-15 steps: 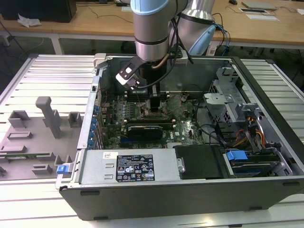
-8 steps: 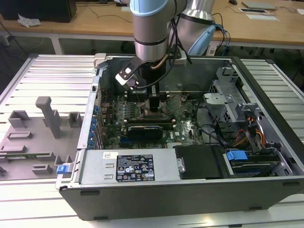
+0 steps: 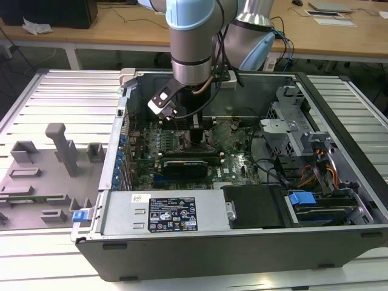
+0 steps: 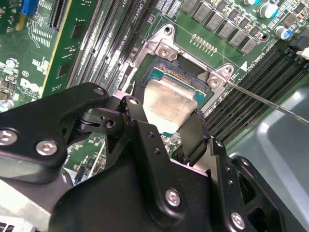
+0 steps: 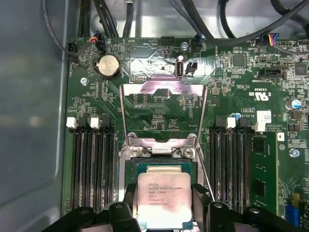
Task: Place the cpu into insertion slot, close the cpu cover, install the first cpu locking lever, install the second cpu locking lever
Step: 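Place the cpu into insertion slot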
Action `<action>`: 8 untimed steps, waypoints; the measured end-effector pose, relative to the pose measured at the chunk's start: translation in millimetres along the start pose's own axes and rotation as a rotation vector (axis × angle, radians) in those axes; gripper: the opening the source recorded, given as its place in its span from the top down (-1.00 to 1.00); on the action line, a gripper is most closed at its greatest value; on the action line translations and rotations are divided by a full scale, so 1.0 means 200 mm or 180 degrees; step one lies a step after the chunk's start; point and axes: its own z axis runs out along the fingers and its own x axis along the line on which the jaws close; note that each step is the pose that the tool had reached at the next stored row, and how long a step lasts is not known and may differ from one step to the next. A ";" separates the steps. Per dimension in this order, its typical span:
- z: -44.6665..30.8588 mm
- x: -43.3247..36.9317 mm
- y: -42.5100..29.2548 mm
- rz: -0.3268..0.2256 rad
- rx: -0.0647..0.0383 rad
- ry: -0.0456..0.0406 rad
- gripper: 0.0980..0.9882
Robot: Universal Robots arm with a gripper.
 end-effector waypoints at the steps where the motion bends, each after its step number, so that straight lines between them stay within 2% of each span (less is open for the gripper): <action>1: 0.014 0.000 -0.001 0.0000 0.0000 0.0000 0.01; 8: 0.039 0.005 -0.004 0.0000 0.0000 0.0000 0.01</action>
